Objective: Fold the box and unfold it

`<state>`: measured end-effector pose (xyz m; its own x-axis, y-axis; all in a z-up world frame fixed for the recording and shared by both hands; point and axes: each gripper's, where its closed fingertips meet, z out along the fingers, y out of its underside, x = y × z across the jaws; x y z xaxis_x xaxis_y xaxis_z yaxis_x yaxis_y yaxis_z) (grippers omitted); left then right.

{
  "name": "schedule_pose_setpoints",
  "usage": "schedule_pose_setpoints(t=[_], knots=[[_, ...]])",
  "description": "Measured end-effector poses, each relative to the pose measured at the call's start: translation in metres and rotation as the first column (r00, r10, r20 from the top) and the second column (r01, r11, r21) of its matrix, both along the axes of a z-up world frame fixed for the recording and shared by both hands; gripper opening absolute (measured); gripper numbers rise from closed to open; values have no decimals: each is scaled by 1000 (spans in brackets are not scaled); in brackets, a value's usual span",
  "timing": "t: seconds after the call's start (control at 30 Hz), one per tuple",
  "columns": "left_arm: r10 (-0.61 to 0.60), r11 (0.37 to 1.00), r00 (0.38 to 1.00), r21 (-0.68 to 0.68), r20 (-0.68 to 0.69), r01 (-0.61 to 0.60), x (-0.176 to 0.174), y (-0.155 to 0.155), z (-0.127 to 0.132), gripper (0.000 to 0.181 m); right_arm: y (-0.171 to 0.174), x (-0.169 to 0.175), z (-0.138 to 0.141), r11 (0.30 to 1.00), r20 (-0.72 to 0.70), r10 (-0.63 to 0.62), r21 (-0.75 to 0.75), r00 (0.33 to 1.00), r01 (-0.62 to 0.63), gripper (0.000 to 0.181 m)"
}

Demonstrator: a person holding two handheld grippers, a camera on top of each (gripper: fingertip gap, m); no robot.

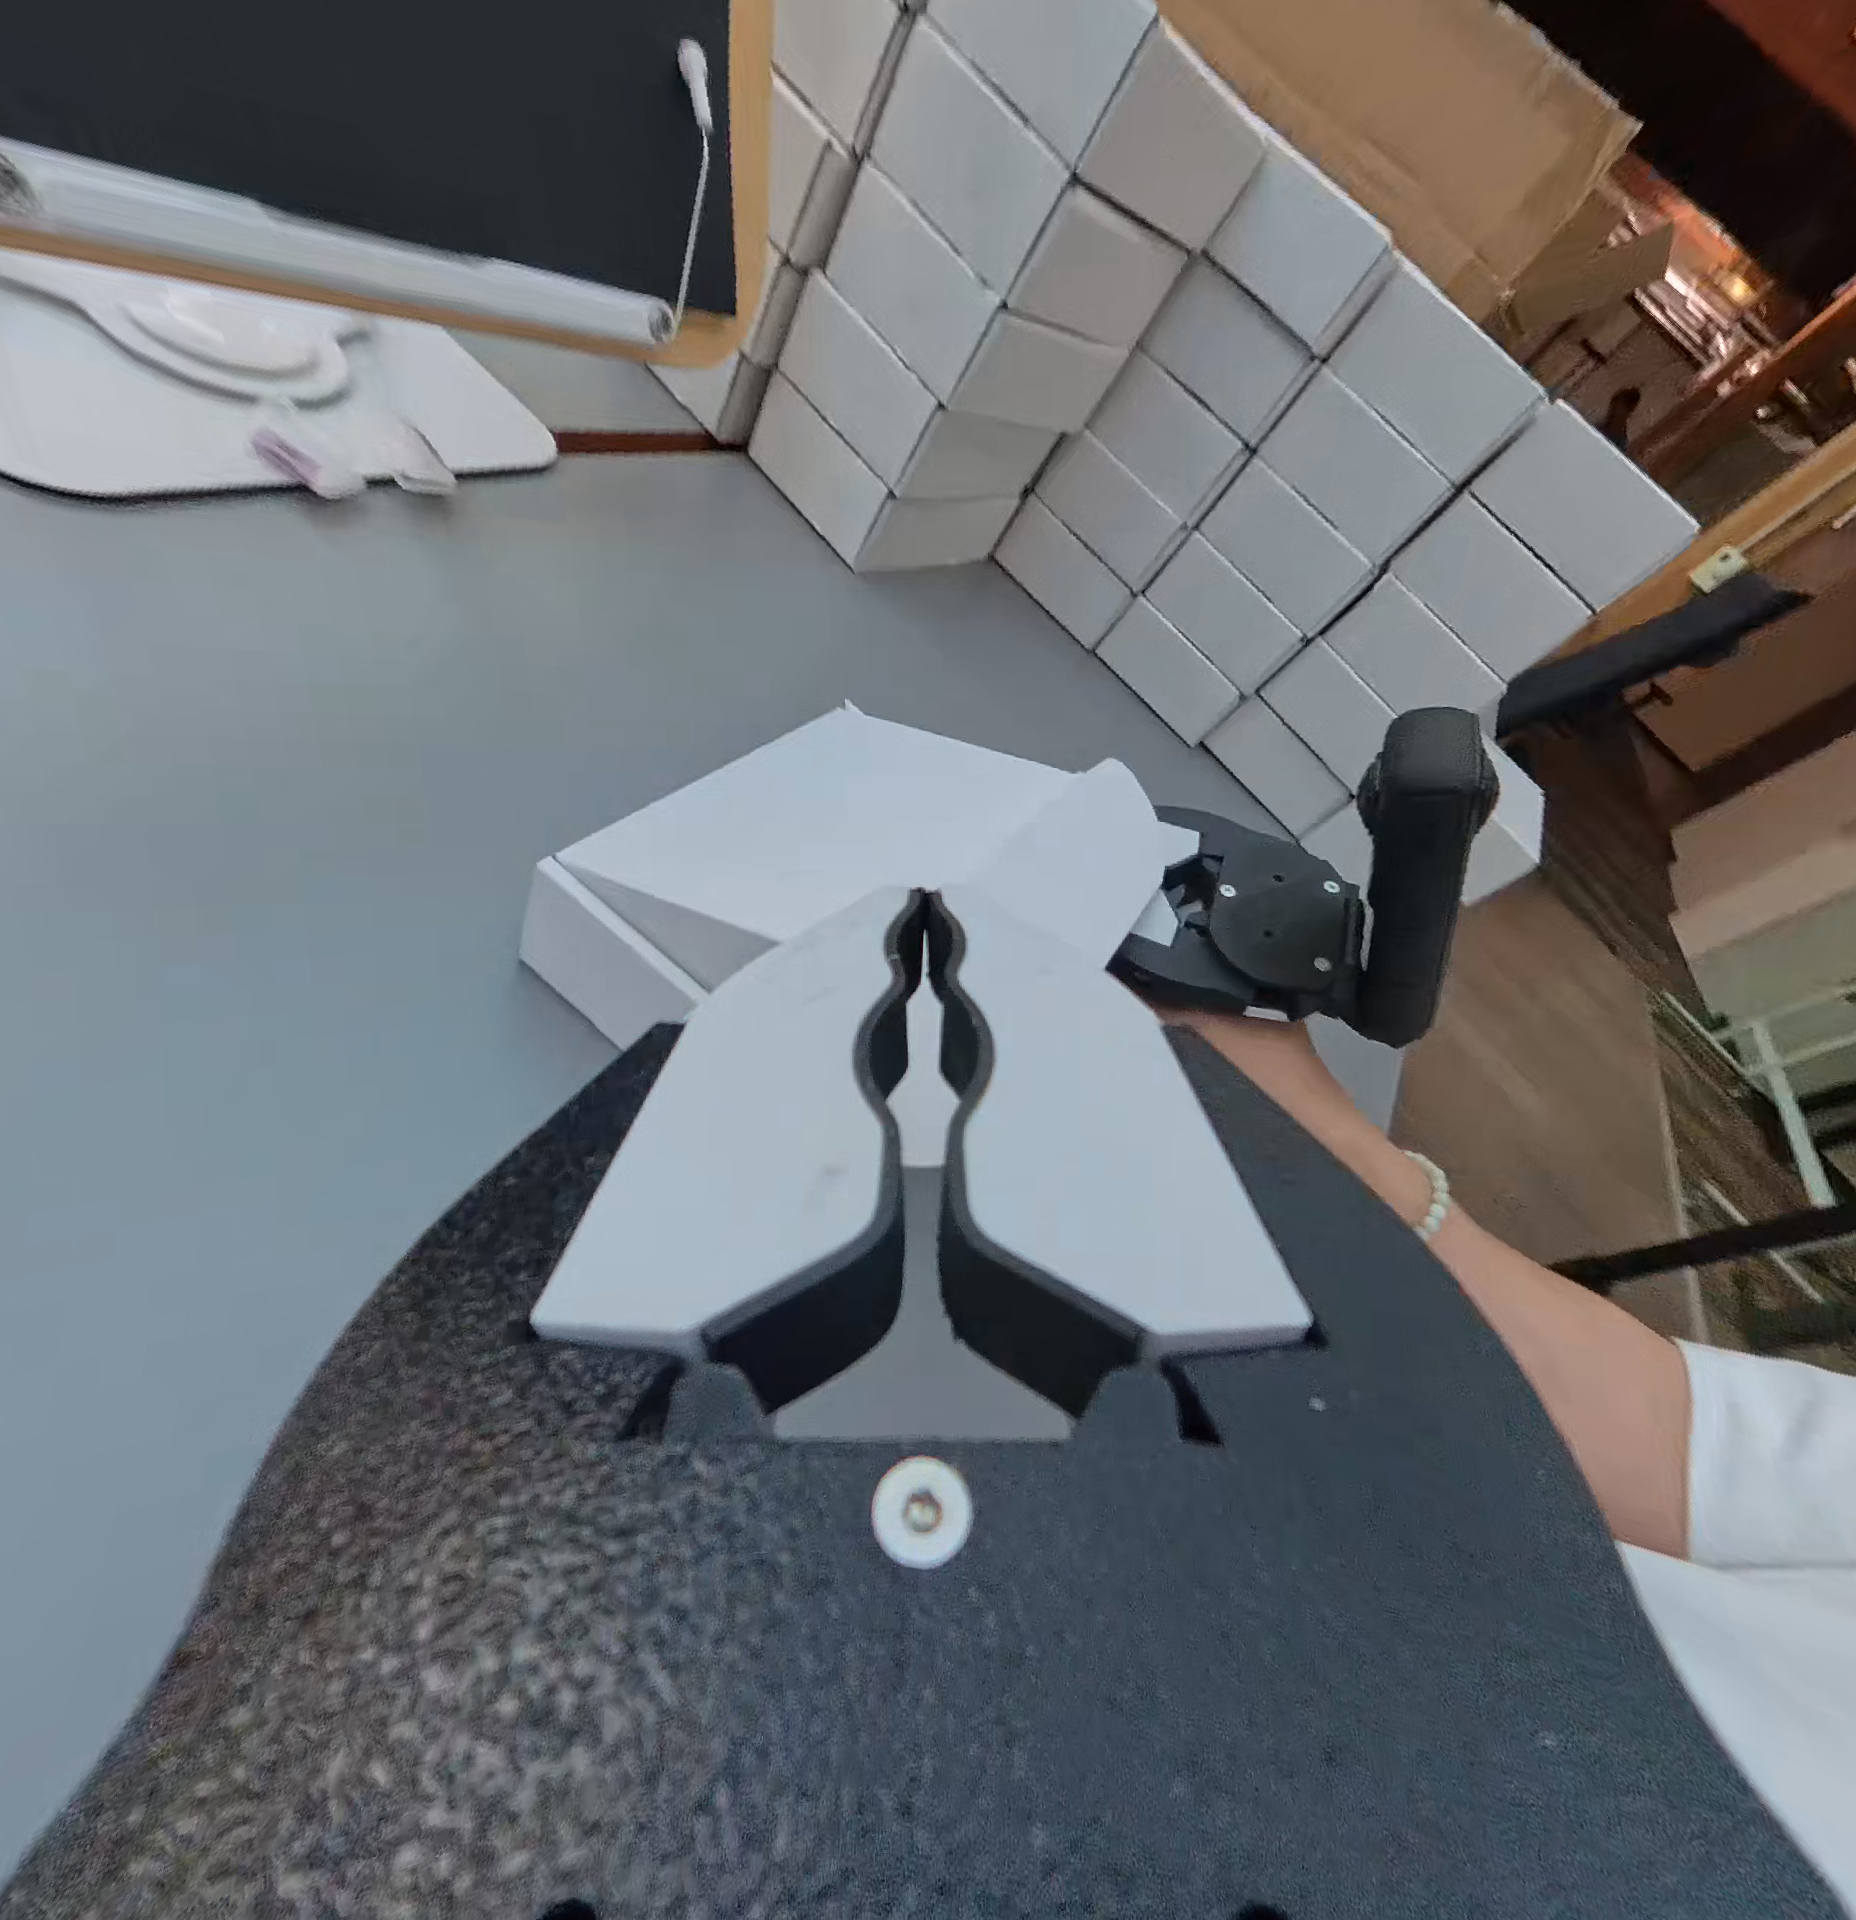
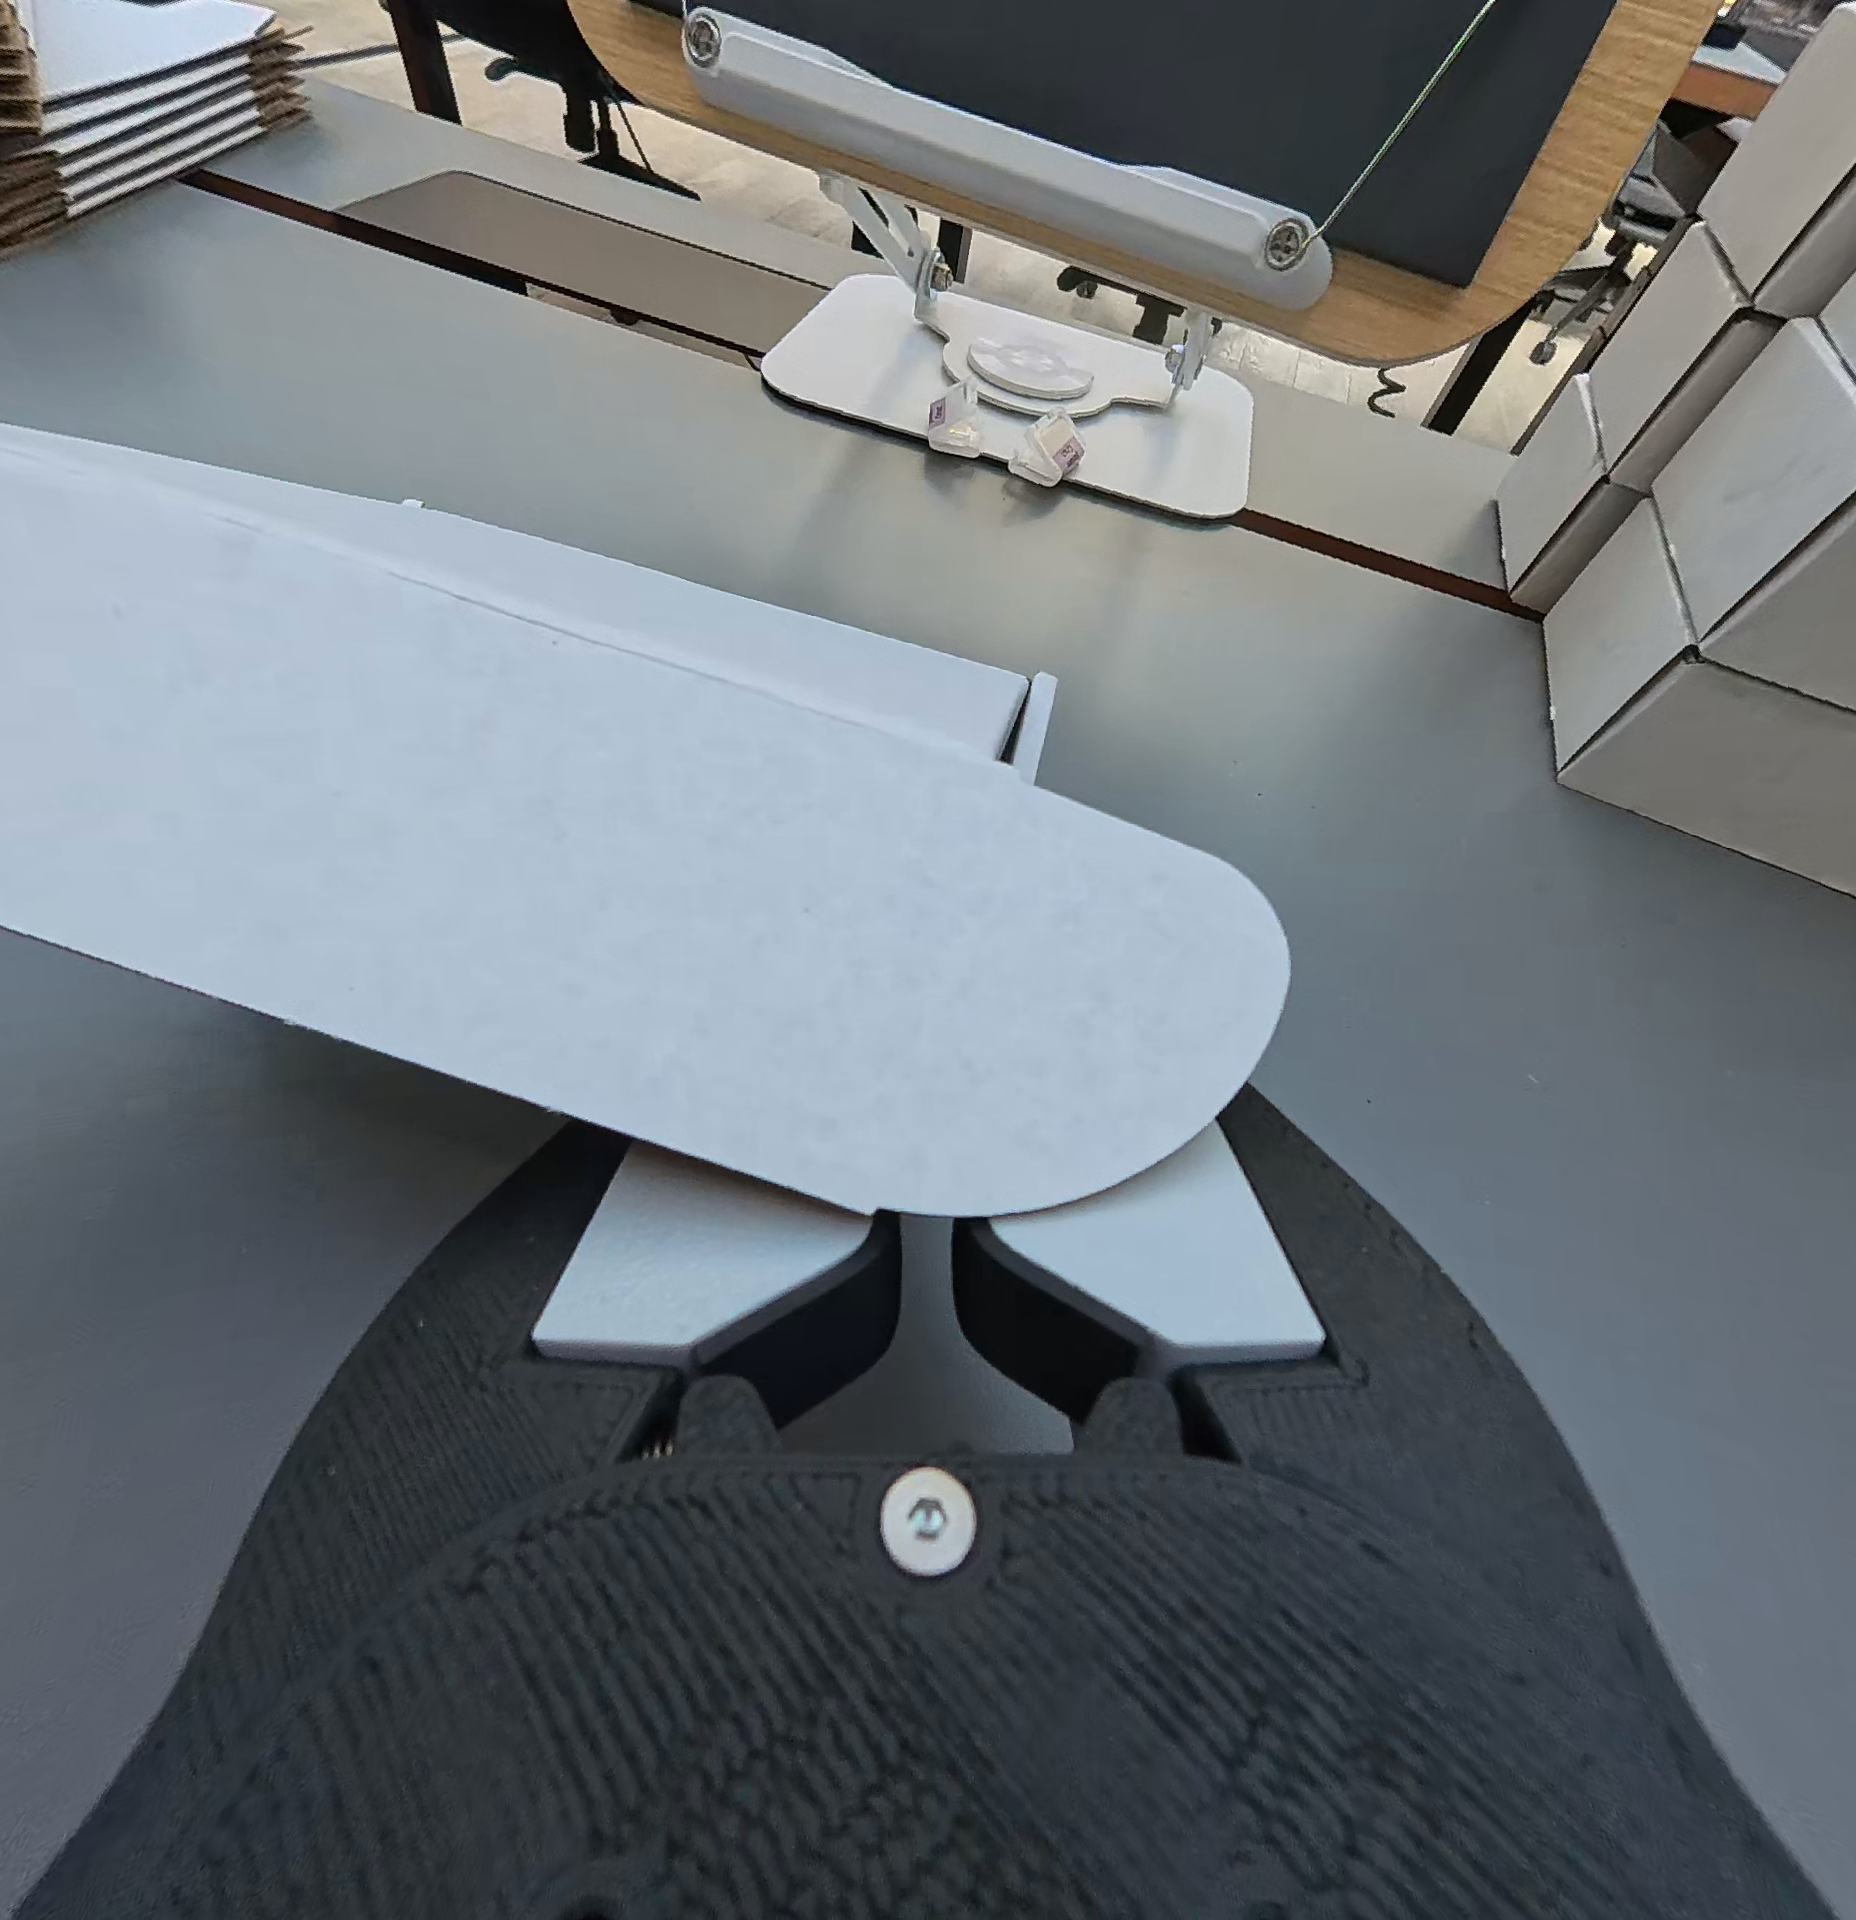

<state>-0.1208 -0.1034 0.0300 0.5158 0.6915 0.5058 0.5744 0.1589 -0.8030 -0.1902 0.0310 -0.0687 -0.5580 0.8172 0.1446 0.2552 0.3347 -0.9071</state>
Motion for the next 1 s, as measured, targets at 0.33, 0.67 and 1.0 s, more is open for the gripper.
schedule_pose_setpoints(t=[0.33, 0.67, 1.0], knots=[[-225, 974, 860, 131, 458, 185, -51, 17, -61, 0, 0, 0, 0, 1000, -6, 21, 3, 1000, -21, 5], [-178, 970, 901, -85, 395, 229, -41, 24, -83, 0, 3, 41, 3, 981, -3, 193, -18, 981, -193, 18], [-129, 941, 923, -249, 363, 230, -38, 26, -99, 0, 36, 75, 5, 982, 53, 160, 96, 986, -164, 29]])
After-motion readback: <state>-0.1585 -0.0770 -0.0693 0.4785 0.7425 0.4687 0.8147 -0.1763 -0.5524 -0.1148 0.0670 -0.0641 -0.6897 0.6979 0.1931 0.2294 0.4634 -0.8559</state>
